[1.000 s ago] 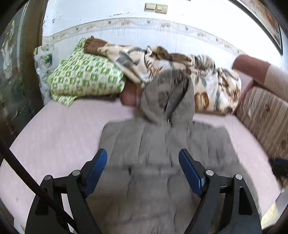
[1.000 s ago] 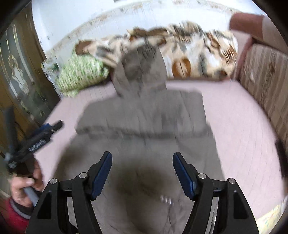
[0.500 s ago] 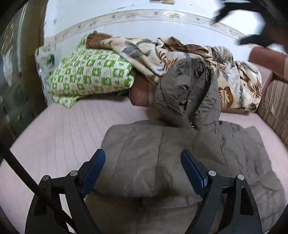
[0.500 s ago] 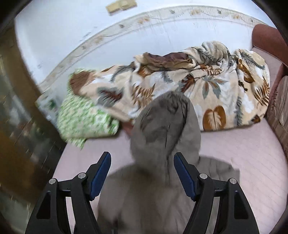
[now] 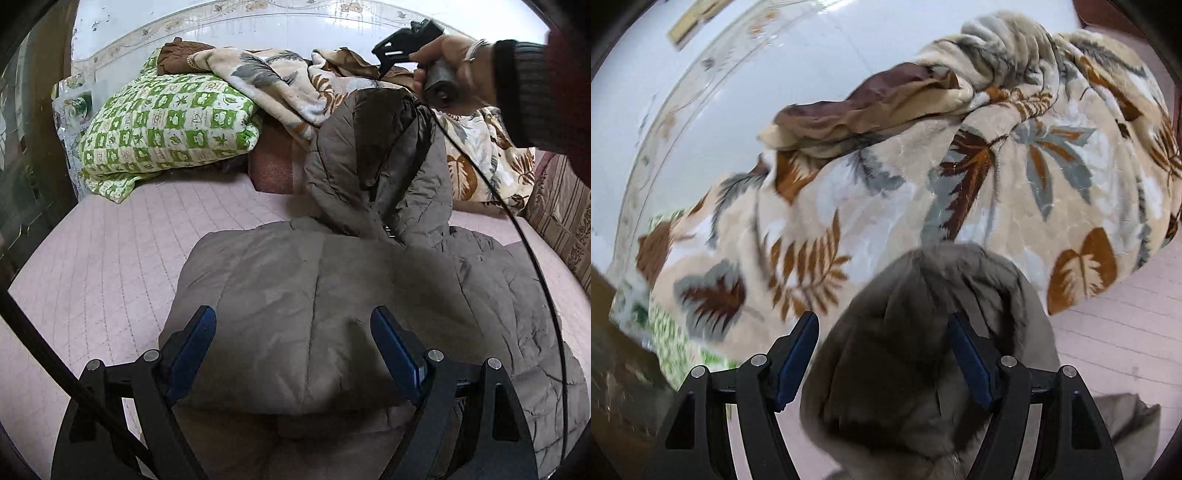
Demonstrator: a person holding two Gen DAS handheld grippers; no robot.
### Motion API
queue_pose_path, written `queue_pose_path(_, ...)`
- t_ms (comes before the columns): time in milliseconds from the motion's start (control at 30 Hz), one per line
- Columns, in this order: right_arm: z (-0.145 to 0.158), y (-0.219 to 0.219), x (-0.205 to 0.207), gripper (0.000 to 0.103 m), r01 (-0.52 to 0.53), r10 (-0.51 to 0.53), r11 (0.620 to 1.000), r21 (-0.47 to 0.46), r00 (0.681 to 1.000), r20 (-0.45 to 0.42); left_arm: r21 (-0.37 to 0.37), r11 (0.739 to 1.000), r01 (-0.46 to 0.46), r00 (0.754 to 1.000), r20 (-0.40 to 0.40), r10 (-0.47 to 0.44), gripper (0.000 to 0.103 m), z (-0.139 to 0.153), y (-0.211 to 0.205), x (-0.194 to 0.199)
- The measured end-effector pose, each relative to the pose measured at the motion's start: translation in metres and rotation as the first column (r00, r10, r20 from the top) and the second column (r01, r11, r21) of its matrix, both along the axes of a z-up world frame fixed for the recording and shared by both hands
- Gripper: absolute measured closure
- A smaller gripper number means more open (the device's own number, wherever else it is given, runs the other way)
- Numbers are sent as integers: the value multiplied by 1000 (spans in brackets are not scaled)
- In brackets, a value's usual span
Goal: Fold large clothes
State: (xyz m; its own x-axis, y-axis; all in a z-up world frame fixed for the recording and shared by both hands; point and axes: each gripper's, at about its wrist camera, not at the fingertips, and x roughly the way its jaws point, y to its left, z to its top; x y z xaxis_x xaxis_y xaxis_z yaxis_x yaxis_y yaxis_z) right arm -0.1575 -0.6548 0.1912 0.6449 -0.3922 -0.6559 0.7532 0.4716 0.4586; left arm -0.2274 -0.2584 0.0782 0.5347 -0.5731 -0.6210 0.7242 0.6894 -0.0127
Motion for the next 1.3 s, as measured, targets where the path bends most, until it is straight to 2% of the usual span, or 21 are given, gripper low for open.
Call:
queue_pose_path(100,-11,-18,13,27,5,-5,1000,11,1000,-10,-42,999,-11,999,-44,9,18,2,0,11)
queue_pose_path(167,-20,-22,17,65,-10,10,1000,5,1000,-4,-81,997,-14,997,-71,8,18,6,1,19)
queue_pose_path(200,-23,-21,16,87,-28,28,1000,0,1000,-1,-92,996,-16,997,-73,10,18,8,2,22)
queue_pose_path(233,-24,-16,13,89,-28,28,999,-16,1000,-11,-103,994,-22,997,-73,15,18,11,2,25)
queue_pose_path(333,-16,4,-7,93,-59,62,996,-71,997,39,-165,985,-40,995,-97,24,18,20,8,32)
queue_pose_path(467,3,52,-49,94,-136,149,980,-146,985,82,-220,974,-49,988,-155,14,18,27,15,34)
queue_pose_path(667,30,160,-126,94,-262,298,932,-250,948,116,-216,974,-73,993,-102,51,18,34,25,33)
queue_pose_path(733,28,202,-158,94,-287,328,920,-267,937,123,-226,970,-92,991,-120,66,18,33,31,39)
queue_pose_path(900,-10,288,-217,94,-334,367,917,-218,921,133,-244,961,-132,982,-165,93,18,34,45,50)
queue_pose_path(1033,-65,354,-254,97,-357,377,912,-203,923,70,-268,953,-141,982,-162,100,18,38,51,50)
queue_pose_path(1100,-99,369,-254,98,-396,403,908,-140,915,22,-274,953,-129,984,-152,89,18,39,50,45)
queue_pose_path(1167,-127,378,-249,99,-420,418,900,-114,907,-45,-272,959,-77,990,-134,41,18,40,43,36)
queue_pose_path(1233,-144,376,-247,99,-424,417,900,-97,905,-87,-241,971,1,995,-98,-26,18,38,33,24)
queue_pose_path(1300,-140,369,-250,98,-411,406,908,-82,911,-75,-163,985,56,996,-58,-66,18,31,17,12)
